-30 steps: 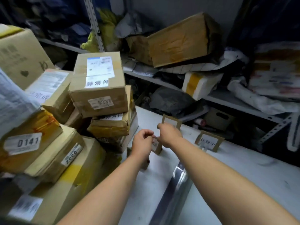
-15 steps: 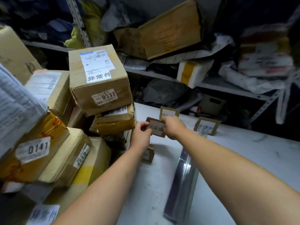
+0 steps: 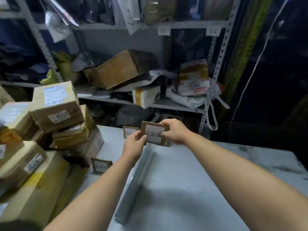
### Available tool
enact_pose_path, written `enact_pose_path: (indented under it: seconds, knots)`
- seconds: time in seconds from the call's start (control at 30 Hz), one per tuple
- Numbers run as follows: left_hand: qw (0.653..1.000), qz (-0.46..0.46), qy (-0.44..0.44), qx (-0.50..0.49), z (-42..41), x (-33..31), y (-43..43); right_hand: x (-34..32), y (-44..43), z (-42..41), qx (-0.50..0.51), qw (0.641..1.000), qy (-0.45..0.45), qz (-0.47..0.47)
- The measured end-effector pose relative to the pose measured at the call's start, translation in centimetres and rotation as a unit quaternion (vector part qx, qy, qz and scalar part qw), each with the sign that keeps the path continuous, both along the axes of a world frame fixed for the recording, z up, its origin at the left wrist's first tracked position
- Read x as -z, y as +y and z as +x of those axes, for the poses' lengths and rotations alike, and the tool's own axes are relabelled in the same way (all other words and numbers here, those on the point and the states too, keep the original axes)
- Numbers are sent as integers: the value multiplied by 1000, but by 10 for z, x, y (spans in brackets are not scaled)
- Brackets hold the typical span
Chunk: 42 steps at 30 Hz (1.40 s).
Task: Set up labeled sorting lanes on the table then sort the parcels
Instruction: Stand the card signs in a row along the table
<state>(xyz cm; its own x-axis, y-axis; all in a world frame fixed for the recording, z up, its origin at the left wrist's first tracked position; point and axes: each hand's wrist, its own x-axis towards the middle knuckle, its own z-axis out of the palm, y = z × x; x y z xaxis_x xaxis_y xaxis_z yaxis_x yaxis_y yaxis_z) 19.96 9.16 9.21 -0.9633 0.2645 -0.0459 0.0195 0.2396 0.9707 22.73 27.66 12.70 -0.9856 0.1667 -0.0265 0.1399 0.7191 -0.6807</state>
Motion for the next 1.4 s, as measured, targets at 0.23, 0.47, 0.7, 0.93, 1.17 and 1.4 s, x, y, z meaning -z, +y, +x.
enact_pose_path:
  seconds: [0.23,0.47,0.7,0.93,1.17,1.4]
  knots:
    - [991,74,-114,-2,81,9,132,23,114,99,101,987,43,-120]
    - [989,24,-133,57,122,24,223,62,210,153,166,976,-6,-139]
    - [986,3,-169,15,106,80,246,136,245,155,207,968,-77,-117]
    - [967,-5,-256,-7,94,150,243,194,260,114,232,962,-91,-112]
    - [964,0,-266,6,63,159,265,204,270,51,244,960,-74,-114]
    - [970,-1,-241,23,37,162,271,228,279,35,235,958,-103,-130]
